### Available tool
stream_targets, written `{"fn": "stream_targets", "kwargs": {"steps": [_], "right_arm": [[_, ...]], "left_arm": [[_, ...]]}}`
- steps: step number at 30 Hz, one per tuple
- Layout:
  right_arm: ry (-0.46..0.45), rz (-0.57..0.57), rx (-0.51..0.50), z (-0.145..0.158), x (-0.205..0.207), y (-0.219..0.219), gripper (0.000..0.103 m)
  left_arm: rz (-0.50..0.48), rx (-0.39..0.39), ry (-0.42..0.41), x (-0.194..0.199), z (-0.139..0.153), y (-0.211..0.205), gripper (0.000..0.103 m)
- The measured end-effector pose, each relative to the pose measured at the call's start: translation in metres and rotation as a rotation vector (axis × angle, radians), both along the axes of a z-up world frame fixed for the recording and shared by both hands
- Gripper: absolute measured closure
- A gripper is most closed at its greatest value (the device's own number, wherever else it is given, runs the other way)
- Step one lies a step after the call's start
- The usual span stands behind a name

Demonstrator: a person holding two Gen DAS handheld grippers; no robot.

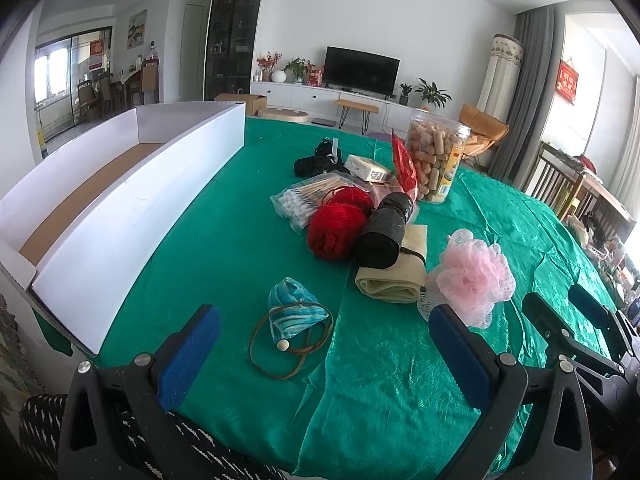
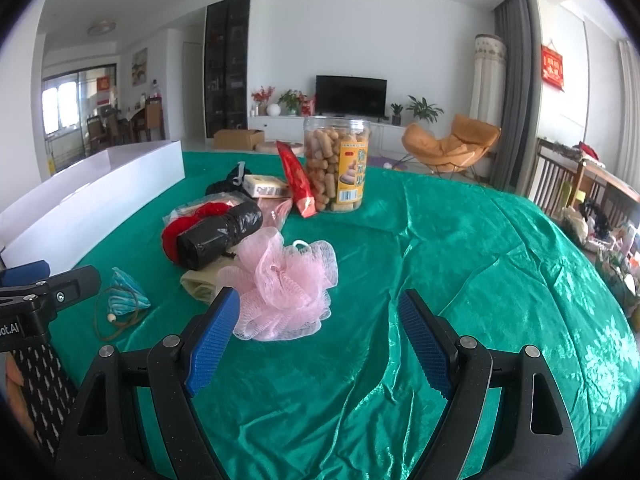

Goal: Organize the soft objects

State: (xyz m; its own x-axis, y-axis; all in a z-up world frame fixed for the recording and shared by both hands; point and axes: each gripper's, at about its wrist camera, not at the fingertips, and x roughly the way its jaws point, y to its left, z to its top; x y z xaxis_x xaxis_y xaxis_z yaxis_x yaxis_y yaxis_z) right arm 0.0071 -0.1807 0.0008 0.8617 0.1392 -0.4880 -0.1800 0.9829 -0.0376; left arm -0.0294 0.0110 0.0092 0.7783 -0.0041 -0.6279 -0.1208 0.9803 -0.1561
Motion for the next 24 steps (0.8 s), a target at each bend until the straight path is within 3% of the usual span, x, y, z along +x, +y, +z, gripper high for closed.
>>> {"fn": "stream_targets", "kwargs": {"steps": [24], "right_arm": [[0.022,0.002,0.009,-0.0046,0.0009,-0.0009,0.019]], "left_arm": [[0.006,-0.003,0.018,0.0028,-0.0029,0.0023,0.0]]}}
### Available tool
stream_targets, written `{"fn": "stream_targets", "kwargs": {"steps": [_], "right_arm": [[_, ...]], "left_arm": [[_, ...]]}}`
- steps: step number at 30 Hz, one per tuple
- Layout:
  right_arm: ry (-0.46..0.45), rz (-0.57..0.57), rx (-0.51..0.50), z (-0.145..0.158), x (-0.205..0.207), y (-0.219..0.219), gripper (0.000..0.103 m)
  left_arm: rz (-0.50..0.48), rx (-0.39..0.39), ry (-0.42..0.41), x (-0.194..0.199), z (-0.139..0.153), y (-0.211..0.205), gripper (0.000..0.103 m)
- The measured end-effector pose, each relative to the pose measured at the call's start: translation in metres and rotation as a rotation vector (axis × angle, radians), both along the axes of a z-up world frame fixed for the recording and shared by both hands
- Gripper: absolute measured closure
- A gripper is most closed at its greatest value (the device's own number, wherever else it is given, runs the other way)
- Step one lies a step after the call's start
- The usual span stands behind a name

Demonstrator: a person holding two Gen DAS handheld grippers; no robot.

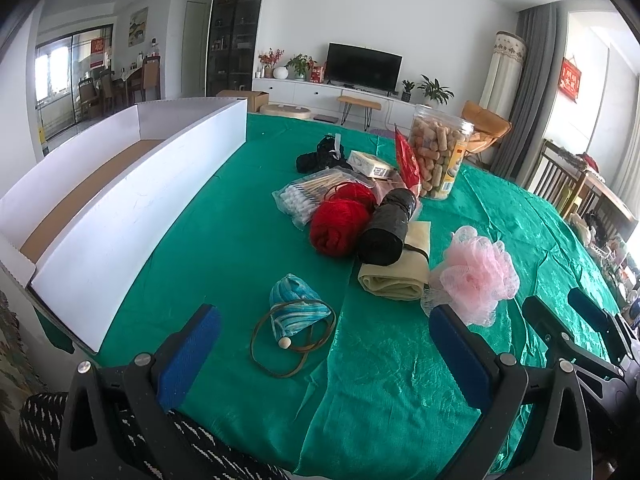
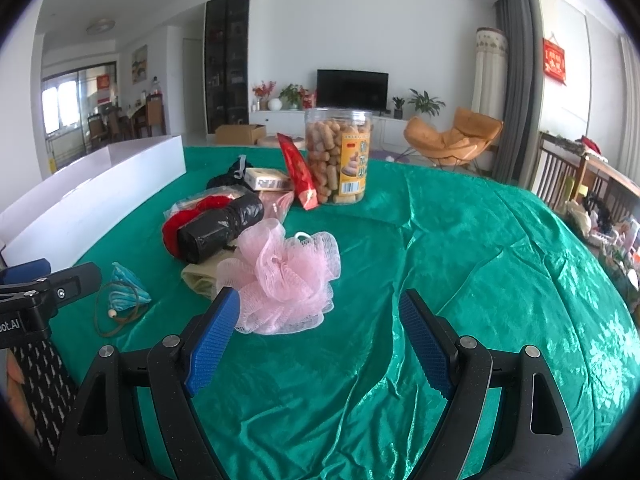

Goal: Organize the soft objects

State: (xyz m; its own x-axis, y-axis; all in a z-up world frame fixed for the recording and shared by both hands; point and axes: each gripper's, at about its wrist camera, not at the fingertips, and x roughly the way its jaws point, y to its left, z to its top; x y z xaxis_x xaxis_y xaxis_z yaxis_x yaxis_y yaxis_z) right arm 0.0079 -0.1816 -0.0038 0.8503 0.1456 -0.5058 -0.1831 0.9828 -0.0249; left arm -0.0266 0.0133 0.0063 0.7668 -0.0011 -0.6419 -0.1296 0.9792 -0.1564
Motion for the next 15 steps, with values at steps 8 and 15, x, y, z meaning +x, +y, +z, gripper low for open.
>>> {"fn": "stream_targets", "kwargs": {"steps": [8,15], "right_arm": [[0.006,0.0,0.0,-0.0014,0.0007,-0.0008,0.019],[0.019,0.001,0.001,-0.0034,0.0023,-0.0023,0.019]], "left_arm": [[0.0,0.001,0.0,-0.0001,0.0,-0.0007,0.0],[0.0,0.0,0.001,0.0,-0.0003,-0.0009,0.0]]}}
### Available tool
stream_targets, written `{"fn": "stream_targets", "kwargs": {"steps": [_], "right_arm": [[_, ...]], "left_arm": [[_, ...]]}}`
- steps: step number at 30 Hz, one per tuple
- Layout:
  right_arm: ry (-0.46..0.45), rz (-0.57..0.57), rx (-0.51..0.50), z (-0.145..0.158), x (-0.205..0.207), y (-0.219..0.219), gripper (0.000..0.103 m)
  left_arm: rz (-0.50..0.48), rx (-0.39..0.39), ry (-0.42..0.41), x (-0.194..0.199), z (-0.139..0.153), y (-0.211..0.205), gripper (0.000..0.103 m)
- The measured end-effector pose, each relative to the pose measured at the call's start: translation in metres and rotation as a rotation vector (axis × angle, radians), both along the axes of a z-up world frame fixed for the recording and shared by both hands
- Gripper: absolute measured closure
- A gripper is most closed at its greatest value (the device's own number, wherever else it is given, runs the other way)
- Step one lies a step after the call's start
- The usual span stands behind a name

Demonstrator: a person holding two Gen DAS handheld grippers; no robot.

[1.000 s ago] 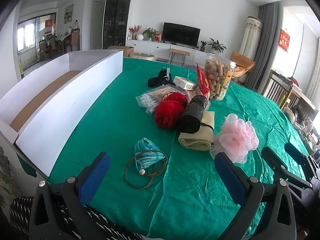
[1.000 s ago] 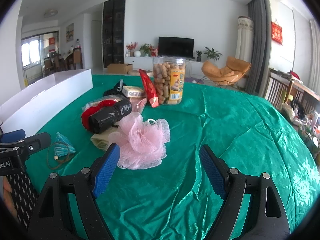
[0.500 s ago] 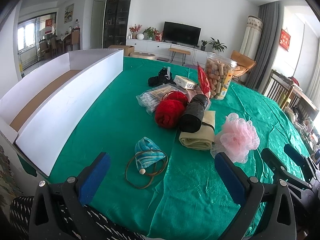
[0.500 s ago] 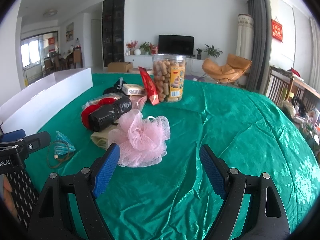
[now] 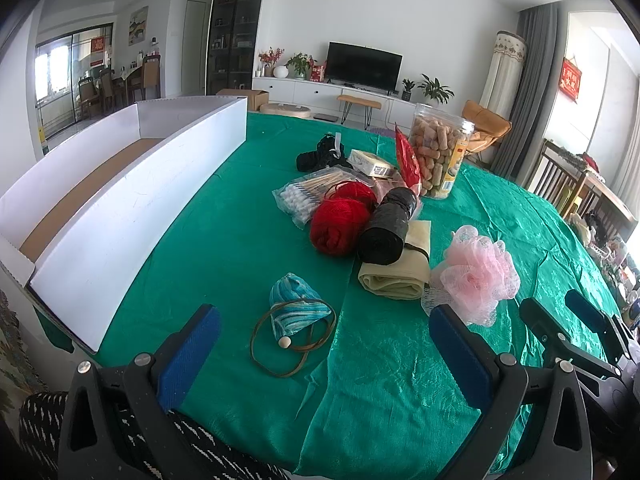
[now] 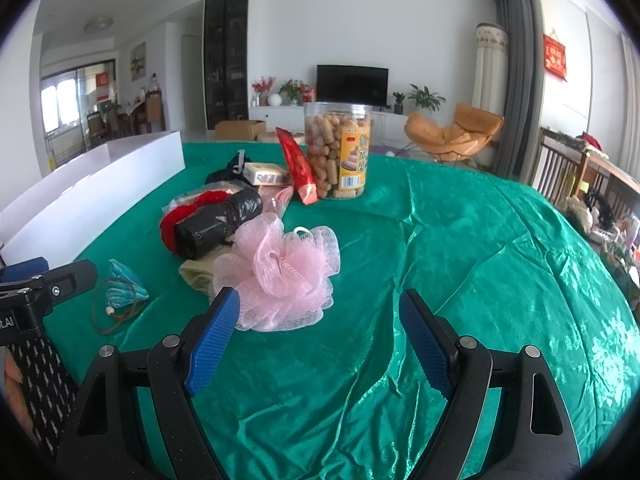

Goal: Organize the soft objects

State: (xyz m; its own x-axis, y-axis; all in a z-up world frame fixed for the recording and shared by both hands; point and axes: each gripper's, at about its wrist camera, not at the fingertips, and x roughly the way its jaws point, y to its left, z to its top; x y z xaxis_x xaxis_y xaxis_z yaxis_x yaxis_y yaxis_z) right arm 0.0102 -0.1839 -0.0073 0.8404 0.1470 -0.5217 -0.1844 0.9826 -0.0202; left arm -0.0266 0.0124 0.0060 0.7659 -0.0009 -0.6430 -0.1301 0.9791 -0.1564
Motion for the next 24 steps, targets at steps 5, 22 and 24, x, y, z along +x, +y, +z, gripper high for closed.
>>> {"fn": "stream_targets", "kwargs": {"steps": [5,22,24], "right_arm": [[0.009,0.004,0.003,0.0,0.002,0.0,0.019],[0.126,0.068,0.02,-0.015,0.019,0.002,0.019],[0.164,0.079,0.016,-0.021,0.026,0.003,0.019]], "left_arm": [[0.0,0.001,0.002,0.0,-0.001,-0.001,0.0],[0.0,0.0,0.004,0.001,-0.002,-0.001,0.0],[0.0,0.0,0.005,0.001,-0.002,-0.001,0.0]]}}
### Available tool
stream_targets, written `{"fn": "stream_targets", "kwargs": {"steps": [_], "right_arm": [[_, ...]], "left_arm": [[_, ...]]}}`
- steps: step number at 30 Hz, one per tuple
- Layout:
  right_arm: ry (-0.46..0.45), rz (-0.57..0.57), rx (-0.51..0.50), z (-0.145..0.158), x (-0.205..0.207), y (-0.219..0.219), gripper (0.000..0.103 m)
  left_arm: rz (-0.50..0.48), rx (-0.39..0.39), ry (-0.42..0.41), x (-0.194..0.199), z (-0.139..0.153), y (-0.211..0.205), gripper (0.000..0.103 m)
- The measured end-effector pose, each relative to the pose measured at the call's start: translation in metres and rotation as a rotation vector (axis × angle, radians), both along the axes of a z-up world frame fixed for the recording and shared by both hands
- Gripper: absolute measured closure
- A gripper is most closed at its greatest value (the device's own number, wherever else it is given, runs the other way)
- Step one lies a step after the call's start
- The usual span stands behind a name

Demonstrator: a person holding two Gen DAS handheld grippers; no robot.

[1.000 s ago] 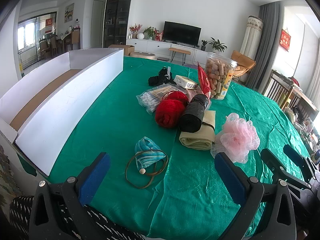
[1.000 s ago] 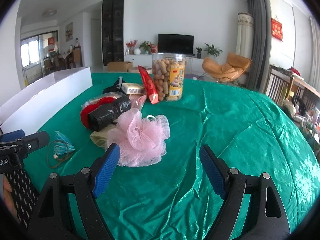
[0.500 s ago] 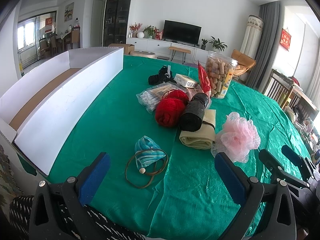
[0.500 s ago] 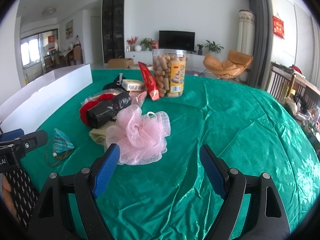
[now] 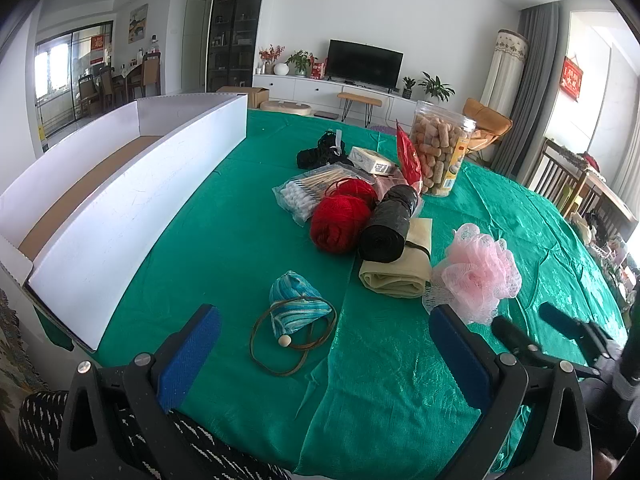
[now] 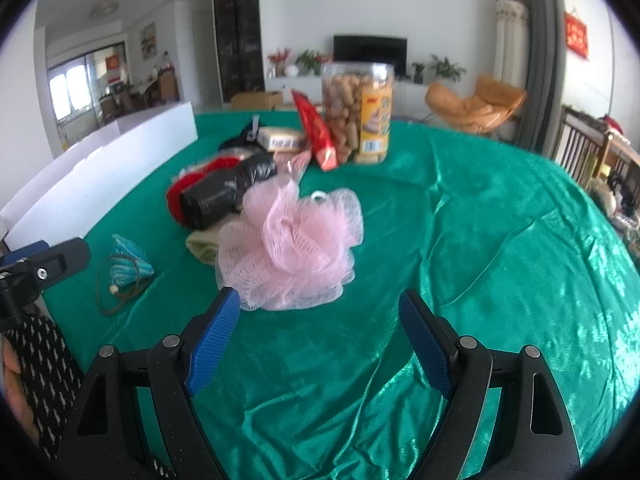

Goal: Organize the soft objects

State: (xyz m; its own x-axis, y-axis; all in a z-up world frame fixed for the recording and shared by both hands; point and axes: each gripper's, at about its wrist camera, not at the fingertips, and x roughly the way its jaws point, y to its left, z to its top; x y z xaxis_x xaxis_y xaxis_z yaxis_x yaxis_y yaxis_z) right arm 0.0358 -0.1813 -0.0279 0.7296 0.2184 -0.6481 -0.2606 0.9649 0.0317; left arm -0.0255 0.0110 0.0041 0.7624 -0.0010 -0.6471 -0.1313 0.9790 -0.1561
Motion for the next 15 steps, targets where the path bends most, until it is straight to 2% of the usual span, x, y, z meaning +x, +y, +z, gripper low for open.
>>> {"fn": "stream_targets", "kwargs": {"steps": [5,15], "right_arm": [[0.064,0.009,-0.024,-0.014,0.008,0.001,0.019],[0.077,0.018,-0.034,-0.012,0.015,0.003,0.019]], "left_arm": [[0.002,-0.001,-0.002,-0.001,-0.001,0.0,0.0],[0.003,-0.003,0.0,-0.001,-0.002,0.0,0.0]]}}
